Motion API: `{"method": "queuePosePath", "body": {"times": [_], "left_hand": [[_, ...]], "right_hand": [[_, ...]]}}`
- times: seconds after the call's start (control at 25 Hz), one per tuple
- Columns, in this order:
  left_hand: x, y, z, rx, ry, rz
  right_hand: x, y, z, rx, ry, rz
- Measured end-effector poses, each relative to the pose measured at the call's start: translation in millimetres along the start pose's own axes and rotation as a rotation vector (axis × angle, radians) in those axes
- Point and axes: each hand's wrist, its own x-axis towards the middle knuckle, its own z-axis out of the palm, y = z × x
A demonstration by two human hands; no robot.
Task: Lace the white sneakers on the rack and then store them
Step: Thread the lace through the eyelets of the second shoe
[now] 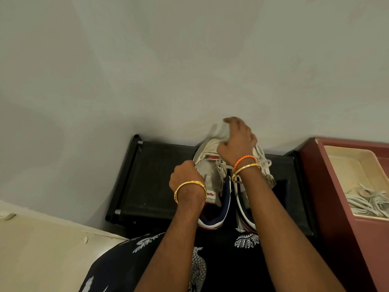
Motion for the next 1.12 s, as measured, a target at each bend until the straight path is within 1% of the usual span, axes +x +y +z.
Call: {"method": "queuePosePath", "body": {"times": [0.04, 0.08, 0.12, 0.16, 0.2, 0.28, 0.4, 0.48, 0.56, 0.64, 0.68, 0.72, 0.76, 0.88, 0.92, 1.0, 1.12], "left_hand": [[0.1, -0.2, 0.9, 0.008, 0.012, 0.004], [-0.2, -0.6, 1.5, 0.015, 0.022, 0.007], [-0.6, -0.7, 1.7, 0.02, 0.029, 0.009], [-0.8, -0.4, 1.5, 0.023, 0.03, 0.011], [-0.7, -0.6, 1.4, 0.026, 0.029, 0.011], [0.5, -0.6, 1.7, 0.028, 0.033, 0.01], [2.7, -0.4, 3.6, 0.043, 0.015, 0.022], [3.3, -1.0, 5.7, 0.044, 0.009, 0.027], [2.9, -1.0, 5.8, 0.047, 0.035, 0.028], [2.8, -0.3, 4.9, 0.064, 0.036, 0.036], [2.7, 0.2, 5.3, 0.071, 0.026, 0.041], [2.7, 0.7, 5.3, 0.077, 0.021, 0.044], [2.5, 0.6, 6.0, 0.08, 0.024, 0.047], [3.0, -0.1, 6.2, 0.076, 0.044, 0.049], [3.4, -0.5, 7.4, 0.076, 0.042, 0.054], [4.0, -0.6, 8.2, 0.081, 0.04, 0.063], [5.7, -1.1, 8.3, 0.081, 0.029, 0.043]], "right_hand": [[-1.2, -5.6, 8.2, -0.138, -0.143, -0.118], [-1.7, -11.7, 17.7, -0.241, -0.276, -0.194], [-1.5, -15.9, 27.1, -0.322, -0.363, -0.225], [-0.6, -18.7, 32.1, -0.376, -0.395, -0.232], [0.5, -20.4, 35.4, -0.401, -0.385, -0.221], [3.3, -20.9, 38.7, -0.376, -0.345, -0.188], [6.2, -20.1, 42.2, -0.305, -0.408, -0.1], [6.8, -17.1, 43.4, -0.243, -0.394, -0.054], [6.0, -15.4, 39.5, -0.069, -0.32, -0.039], [5.8, -17.6, 33.9, 0.126, -0.181, -0.031], [7.4, -18.4, 31.8, 0.158, -0.119, -0.026], [9.6, -18.7, 31.0, 0.153, -0.107, -0.014], [10.8, -17.8, 32.1, 0.135, -0.147, -0.007], [8.0, -15.8, 42.3, -0.009, -0.38, -0.049], [8.0, -14.7, 45.8, -0.053, -0.409, -0.064], [9.6, -15.5, 47.8, -0.08, -0.404, -0.082], [13.0, -12.5, 50.2, 0.028, -0.358, -0.02]]}}
